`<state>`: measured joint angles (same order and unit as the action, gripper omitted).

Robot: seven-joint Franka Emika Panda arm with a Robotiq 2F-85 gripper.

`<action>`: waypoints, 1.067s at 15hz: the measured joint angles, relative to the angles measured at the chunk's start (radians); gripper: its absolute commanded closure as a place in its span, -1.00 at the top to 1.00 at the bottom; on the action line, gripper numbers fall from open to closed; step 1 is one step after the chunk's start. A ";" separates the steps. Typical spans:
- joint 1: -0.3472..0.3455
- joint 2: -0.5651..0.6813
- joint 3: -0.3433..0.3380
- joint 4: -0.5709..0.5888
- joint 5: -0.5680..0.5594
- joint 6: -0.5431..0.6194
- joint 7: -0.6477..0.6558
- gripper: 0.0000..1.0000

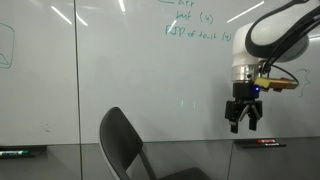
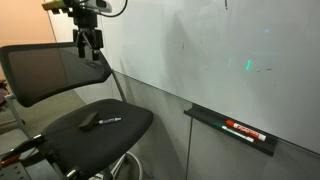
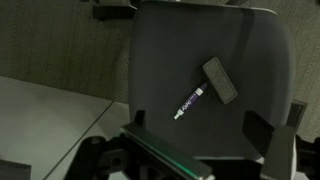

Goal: Write on the whiteboard

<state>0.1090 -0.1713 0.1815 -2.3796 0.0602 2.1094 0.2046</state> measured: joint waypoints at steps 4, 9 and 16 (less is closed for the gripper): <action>0.014 0.142 0.008 -0.012 -0.004 0.123 0.150 1.00; 0.024 0.292 0.002 -0.011 -0.016 0.281 0.333 1.00; 0.107 0.532 -0.035 0.016 -0.016 0.528 0.441 1.00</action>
<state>0.2164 0.3604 0.1464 -2.3636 0.0442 2.6372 0.6454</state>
